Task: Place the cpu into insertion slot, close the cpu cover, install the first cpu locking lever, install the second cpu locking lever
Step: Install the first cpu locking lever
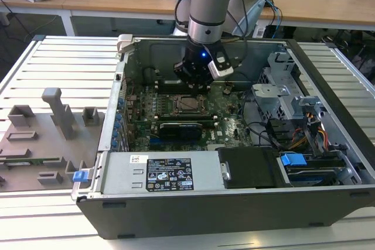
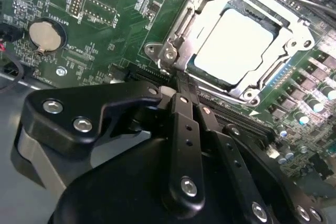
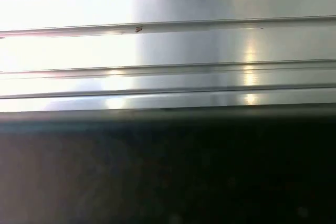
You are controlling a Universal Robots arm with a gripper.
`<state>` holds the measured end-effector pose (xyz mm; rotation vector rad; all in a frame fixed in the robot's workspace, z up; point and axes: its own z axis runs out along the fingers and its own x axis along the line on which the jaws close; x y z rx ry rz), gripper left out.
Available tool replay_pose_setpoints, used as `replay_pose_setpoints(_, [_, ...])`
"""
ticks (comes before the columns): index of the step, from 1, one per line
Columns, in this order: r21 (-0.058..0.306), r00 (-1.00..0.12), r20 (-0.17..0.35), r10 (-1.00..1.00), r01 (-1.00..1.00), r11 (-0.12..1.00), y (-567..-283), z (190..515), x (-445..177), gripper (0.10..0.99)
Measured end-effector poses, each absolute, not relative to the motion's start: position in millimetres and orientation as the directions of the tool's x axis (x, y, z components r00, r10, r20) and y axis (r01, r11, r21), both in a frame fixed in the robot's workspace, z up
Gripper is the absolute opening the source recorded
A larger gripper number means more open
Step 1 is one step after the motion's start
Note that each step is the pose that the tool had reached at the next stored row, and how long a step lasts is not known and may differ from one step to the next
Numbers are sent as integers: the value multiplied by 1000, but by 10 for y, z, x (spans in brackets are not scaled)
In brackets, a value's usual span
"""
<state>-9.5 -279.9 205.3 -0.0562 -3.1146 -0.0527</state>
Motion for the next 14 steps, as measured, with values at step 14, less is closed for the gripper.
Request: replay_pose_setpoints(14, [25, -999, 26, 35, 36, 999, -3246, 2101, -124, 106])
